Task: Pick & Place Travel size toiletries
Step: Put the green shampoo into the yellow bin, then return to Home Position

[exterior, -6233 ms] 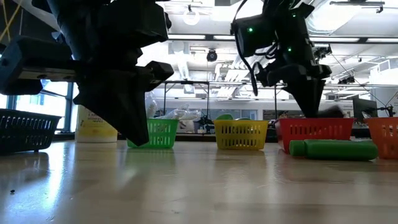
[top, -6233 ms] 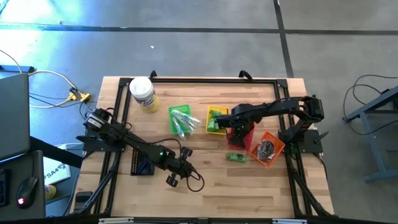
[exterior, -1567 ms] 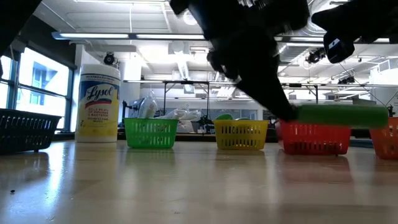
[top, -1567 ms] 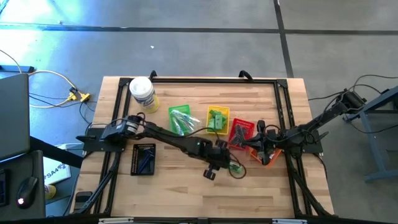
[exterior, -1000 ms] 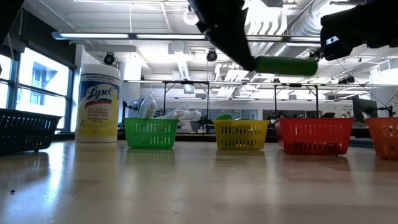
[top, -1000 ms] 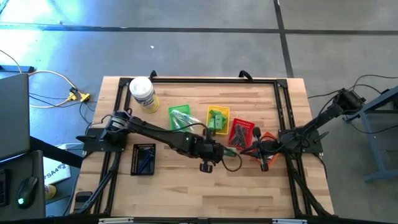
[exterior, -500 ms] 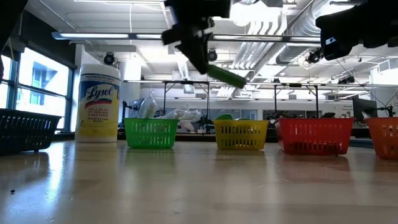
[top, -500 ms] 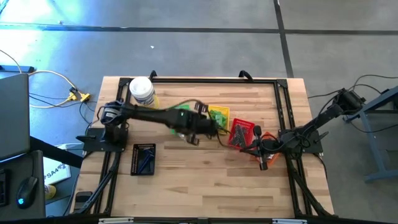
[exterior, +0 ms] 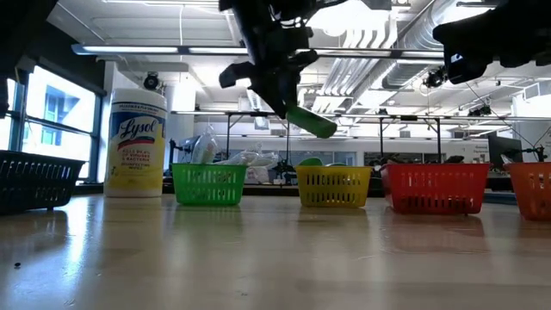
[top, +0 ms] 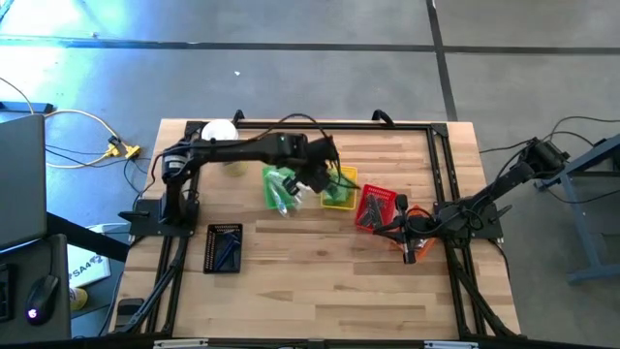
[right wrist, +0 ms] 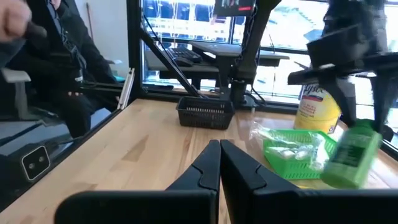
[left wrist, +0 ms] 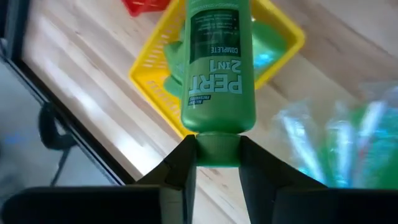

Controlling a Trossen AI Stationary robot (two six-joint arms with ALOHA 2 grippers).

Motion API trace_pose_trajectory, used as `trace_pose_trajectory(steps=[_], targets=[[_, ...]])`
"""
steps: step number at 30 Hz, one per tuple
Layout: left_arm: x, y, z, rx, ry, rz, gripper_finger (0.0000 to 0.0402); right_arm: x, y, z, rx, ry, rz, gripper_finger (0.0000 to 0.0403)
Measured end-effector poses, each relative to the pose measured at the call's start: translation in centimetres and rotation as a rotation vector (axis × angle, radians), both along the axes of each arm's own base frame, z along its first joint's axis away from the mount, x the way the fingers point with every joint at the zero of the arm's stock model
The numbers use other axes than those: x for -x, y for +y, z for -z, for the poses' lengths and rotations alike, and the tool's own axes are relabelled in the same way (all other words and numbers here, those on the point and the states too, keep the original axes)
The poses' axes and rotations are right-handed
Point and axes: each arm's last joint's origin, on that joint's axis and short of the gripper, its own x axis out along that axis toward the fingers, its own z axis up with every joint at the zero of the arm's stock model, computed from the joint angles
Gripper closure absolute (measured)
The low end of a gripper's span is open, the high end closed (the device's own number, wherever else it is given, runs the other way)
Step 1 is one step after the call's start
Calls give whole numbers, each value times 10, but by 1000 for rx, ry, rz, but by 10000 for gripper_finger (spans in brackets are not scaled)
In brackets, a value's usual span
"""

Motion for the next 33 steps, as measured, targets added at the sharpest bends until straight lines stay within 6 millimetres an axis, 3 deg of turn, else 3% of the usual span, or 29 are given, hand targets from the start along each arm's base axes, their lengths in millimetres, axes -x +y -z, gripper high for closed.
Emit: trace_pose_trajectory(steps=[7,11,22,29,33], targets=[[-13,43,24,55,-40,39,319,0,0,-1,-7,-12,0,401],[-18,55,45,86,-6,58,319,0,0,-3,-19,-25,-2,401],[-28,58,61,95,-23,100,316,0,-1,-5,-24,-47,27,401],[-36,62,76,105,-33,55,176,0,-2,-5,-37,-44,78,401],[-39,64,75,64,-55,20,126,0,-2,-5,-33,-49,80,401]])
